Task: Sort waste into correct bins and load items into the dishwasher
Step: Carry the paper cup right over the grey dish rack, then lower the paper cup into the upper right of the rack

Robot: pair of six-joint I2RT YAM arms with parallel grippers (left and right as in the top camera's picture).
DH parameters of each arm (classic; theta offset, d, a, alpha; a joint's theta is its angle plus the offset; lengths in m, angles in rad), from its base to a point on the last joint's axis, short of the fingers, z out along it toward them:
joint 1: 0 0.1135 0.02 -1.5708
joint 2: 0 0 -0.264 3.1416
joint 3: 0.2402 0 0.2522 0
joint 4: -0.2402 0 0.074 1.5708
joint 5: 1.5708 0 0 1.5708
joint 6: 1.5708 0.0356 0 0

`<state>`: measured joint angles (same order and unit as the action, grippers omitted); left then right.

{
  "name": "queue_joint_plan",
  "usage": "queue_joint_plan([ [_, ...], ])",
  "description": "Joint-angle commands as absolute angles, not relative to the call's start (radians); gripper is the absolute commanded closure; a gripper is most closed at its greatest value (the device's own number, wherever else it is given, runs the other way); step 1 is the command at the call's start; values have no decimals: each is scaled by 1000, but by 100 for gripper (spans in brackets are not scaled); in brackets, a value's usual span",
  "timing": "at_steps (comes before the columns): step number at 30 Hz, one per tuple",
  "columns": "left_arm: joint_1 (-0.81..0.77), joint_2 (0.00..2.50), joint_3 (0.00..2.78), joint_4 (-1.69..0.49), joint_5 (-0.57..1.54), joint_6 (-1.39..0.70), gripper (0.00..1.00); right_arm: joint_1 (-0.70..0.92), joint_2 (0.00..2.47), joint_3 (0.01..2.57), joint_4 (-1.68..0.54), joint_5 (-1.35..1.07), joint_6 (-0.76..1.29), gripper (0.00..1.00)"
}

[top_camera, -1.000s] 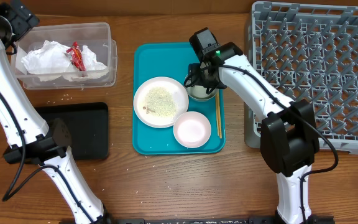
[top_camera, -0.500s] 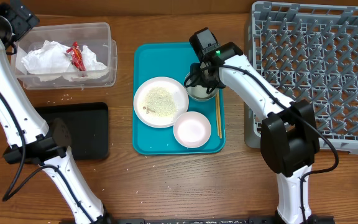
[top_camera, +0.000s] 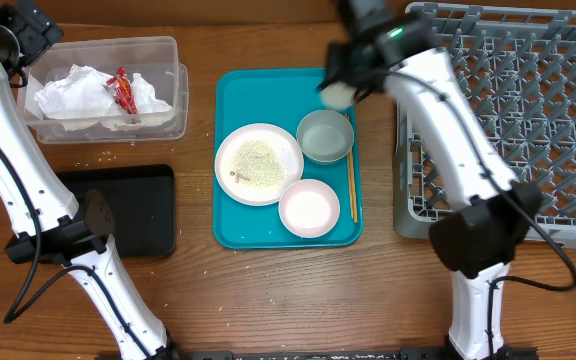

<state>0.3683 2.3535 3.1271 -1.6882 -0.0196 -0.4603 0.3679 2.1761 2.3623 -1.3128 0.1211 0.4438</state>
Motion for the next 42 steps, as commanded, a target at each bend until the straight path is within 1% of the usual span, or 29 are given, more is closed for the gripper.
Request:
queue_joint_plan([
  [1, 372, 2350, 3129, -1689, -26, -438, 0, 228, 2158, 2534, -1374, 239, 437, 38],
  [3, 372, 2350, 3129, -1689, -26, -438, 0, 138, 2158, 2587, -1407, 239, 438, 38],
  [4, 372, 2350, 3129, -1689, -26, -438, 0, 65, 2158, 2603, -1425, 239, 438, 38],
  [7, 372, 2350, 3129, -1689, -26, -438, 0, -52, 2159, 2601, -1451, 231, 440, 38],
  [12, 372, 2350, 3129, -1689, -26, -438, 0, -217, 2159, 2548, -1491, 173, 442, 38],
  [16, 372, 2350, 3129, -1689, -26, -438, 0, -309, 2159, 2490, -1508, 136, 442, 38],
  [22, 372, 2350, 3129, -1689, -27, -438, 0, -375, 2159, 2391, -1475, 134, 442, 38],
  [28, 372, 2350, 3129, -1689, -27, -438, 0, -390, 2159, 2305, -1429, 133, 442, 38],
  [33, 372, 2350, 3129, -1689, -27, -438, 0, -388, 2159, 2291, -1422, 129, 442, 37],
  [36, 372, 2350, 3129, -1689, -26, -438, 0, -388, 2159, 2291, -1423, 129, 442, 28],
  [38, 372, 2350, 3129, -1689, -27, -438, 0, -388, 2159, 2291, -1423, 129, 442, 17],
  [39, 372, 2350, 3129, -1689, -27, -438, 0, -387, 2159, 2291, -1423, 129, 442, 13],
  [42, 372, 2350, 3129, -1689, -27, -438, 0, -387, 2159, 2291, -1425, 118, 441, 10],
])
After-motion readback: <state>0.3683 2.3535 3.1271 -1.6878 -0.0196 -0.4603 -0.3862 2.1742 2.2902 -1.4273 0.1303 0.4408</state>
